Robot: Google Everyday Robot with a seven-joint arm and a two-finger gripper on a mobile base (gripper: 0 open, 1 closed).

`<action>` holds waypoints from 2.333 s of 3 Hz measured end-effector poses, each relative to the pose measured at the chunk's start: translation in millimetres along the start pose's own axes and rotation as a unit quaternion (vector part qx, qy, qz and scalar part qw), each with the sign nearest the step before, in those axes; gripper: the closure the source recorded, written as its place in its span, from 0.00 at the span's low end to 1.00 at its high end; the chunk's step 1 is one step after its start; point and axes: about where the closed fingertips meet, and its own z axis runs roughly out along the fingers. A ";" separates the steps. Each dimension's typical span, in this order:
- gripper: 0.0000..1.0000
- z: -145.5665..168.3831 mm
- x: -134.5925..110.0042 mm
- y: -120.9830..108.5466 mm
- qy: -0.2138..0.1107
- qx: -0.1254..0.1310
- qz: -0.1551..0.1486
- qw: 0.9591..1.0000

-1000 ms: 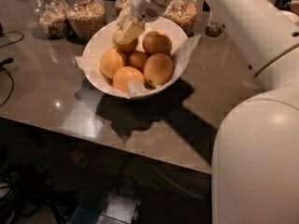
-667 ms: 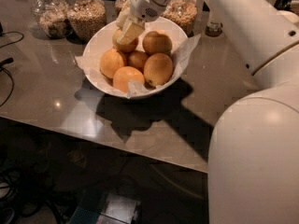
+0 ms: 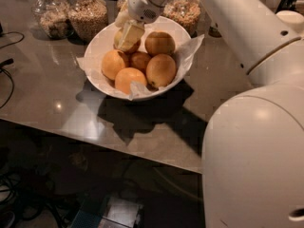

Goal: Pick orange from white bowl

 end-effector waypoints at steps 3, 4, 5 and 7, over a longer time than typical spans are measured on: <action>0.32 5.2 7.6 -0.4 0.000 -0.008 0.005 1.000; 0.19 8.6 12.5 1.6 0.003 -0.016 0.007 1.000; 0.20 8.6 12.8 1.6 0.003 -0.016 0.007 1.000; 0.25 15.7 30.7 4.5 0.015 -0.023 0.024 0.999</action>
Offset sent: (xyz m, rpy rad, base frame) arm 0.0076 -0.0084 0.0002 0.0122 0.0048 -0.0153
